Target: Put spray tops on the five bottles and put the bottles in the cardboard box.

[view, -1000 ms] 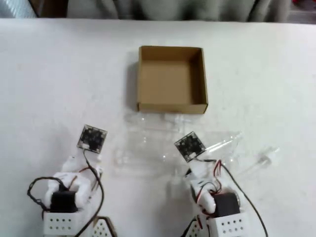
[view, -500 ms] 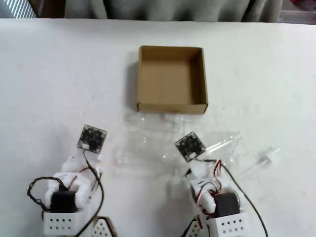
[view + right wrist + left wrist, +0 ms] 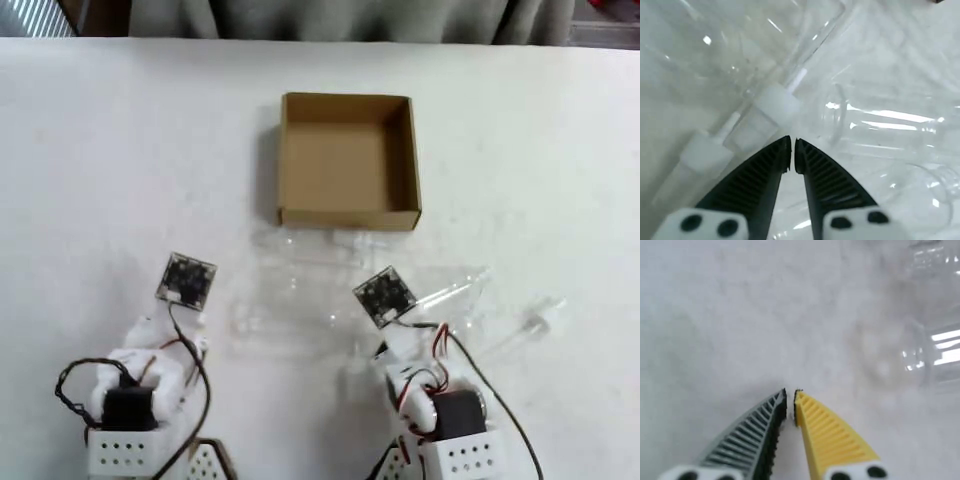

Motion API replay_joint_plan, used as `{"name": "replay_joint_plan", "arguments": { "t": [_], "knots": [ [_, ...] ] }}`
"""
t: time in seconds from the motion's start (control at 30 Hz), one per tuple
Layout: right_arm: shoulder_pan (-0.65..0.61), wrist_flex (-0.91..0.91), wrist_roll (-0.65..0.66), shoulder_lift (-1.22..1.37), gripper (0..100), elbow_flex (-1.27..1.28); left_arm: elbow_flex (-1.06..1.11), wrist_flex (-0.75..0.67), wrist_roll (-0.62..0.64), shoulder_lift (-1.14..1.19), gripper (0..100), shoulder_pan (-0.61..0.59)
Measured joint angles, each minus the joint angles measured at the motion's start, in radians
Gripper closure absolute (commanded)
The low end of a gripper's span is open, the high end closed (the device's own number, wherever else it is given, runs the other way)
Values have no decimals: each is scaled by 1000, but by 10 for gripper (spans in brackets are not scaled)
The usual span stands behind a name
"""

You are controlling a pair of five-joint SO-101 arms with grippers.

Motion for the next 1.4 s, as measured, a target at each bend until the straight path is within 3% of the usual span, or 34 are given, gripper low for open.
{"name": "replay_joint_plan", "arguments": {
  "t": [0.33, 0.67, 0.83, 1.1, 1.23, 1.4],
  "knots": [
    [0, 0, 3, 0, 981, 0, 5, -192, 0, 0, 945, 11],
    [0, 0, 3, 0, 981, 0, -187, -123, 0, 9, 946, 44],
    [0, 0, 3, 0, 981, 0, -354, -112, 0, 187, 946, 72],
    [0, 0, 3, 0, 981, 0, -767, -112, 0, 709, 944, 141],
    [0, 0, 3, 0, 981, 0, -827, -112, 0, 887, 943, 221],
    [0, 0, 3, 2, 981, 0, -822, -114, 0, 904, 942, 370]
  ]
}}
